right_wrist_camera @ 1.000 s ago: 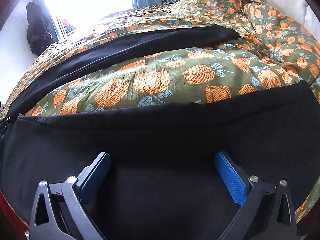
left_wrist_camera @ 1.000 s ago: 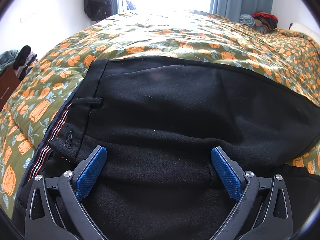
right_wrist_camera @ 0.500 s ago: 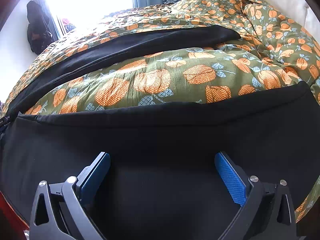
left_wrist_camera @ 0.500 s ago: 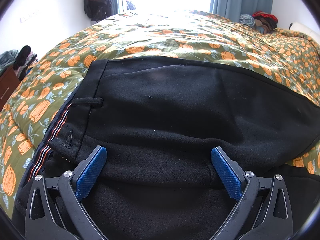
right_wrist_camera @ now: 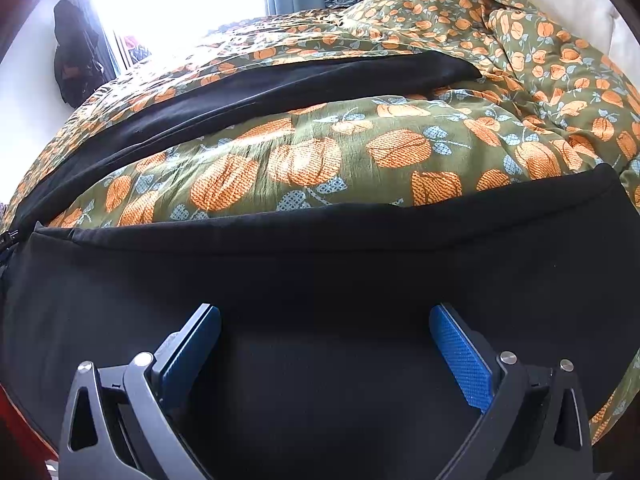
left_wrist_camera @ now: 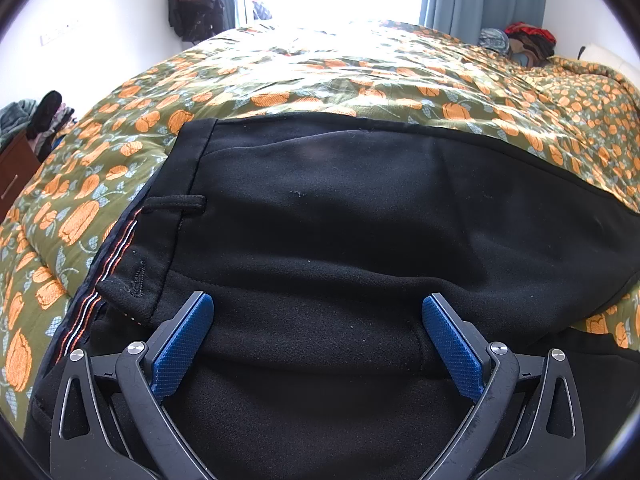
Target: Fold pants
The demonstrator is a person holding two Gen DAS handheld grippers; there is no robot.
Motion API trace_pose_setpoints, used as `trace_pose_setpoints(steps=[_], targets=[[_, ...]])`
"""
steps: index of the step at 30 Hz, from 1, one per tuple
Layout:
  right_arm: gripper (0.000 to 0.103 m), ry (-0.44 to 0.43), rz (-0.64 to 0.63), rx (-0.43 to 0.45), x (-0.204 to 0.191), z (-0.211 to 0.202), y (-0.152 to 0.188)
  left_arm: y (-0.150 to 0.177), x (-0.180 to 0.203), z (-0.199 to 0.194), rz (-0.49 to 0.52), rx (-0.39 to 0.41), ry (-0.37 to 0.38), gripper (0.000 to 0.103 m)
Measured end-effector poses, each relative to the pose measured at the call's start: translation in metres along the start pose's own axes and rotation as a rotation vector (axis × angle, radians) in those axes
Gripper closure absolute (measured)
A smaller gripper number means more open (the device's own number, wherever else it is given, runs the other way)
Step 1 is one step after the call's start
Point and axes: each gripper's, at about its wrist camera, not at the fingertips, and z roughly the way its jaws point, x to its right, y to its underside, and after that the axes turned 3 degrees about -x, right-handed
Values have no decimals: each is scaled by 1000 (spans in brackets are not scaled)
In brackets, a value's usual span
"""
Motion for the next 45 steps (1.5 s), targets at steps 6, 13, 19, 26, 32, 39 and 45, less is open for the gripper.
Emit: trace_pose_setpoints(steps=[6,13,19,26,32,39,45], targets=[[0,0,-2,0,0,0,0,0,0,0,0,0,0,0],[0,-1,-3,1,0,0,0,0,0,0,0,0,0,0],[0,-2,-6,1,-1,0,1,0,0,0,0,0,0,0],[0,-2,-5,1,0,0,1,1,0,-1,0,0,0,0],[0,-2,-6,1,0,0,1,1,0,-1,0,0,0,0],[0,-3,-12,3,0,0,1,1,0,-1,0,0,0,0],[0,-3,-12,4,-1,0,2,0,0,-1,0,0,0,0]])
